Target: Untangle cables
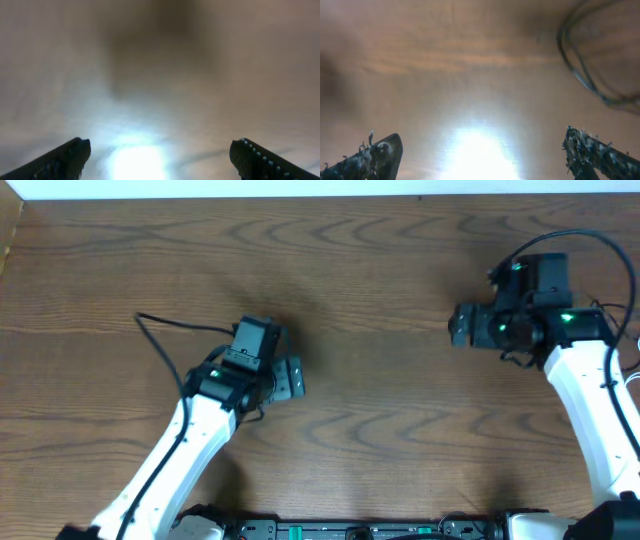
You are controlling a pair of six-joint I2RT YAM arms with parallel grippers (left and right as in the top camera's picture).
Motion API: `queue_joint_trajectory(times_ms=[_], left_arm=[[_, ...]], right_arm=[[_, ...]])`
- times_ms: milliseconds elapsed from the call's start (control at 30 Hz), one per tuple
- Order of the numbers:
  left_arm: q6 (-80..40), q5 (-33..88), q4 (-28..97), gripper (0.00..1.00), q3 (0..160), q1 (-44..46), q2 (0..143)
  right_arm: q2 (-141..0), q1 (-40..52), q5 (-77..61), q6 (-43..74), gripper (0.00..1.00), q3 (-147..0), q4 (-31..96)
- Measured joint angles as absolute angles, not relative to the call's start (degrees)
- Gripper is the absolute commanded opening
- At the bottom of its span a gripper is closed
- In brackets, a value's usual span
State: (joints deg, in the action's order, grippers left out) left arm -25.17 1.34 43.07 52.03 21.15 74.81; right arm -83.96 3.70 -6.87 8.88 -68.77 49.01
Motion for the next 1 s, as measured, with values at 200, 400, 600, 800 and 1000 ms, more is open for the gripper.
queue_joint_trajectory(times_ms=[200,400,600,800,1000], left_arm=[[-24.86,0.3,53.21,0.93,51.96,19.07,76.99],[-25.43,0.56,59.68,0.93,51.96,16.58,73.49],[-25.36,0.78,58.26,0.94,48.47,16.56,62.15],[-24.23,0.93,56.75,0.98,42.63,16.56,44.47],[-23.92,0.51,56.1,0.98,41.6,16.56,30.24]], right_arm=[[-84.23,3.99,-4.05,8.45,0.99,-68.51,59.94],[-84.05,4.12,-4.03,8.43,0.99,-67.37,65.71],[-75.46,6.87,-4.14,9.08,0.99,-57.23,59.16],[-55.27,11.38,-3.97,10.33,0.99,-44.93,49.17],[-38.22,12.14,-3.77,10.85,0.99,-39.16,47.9]])
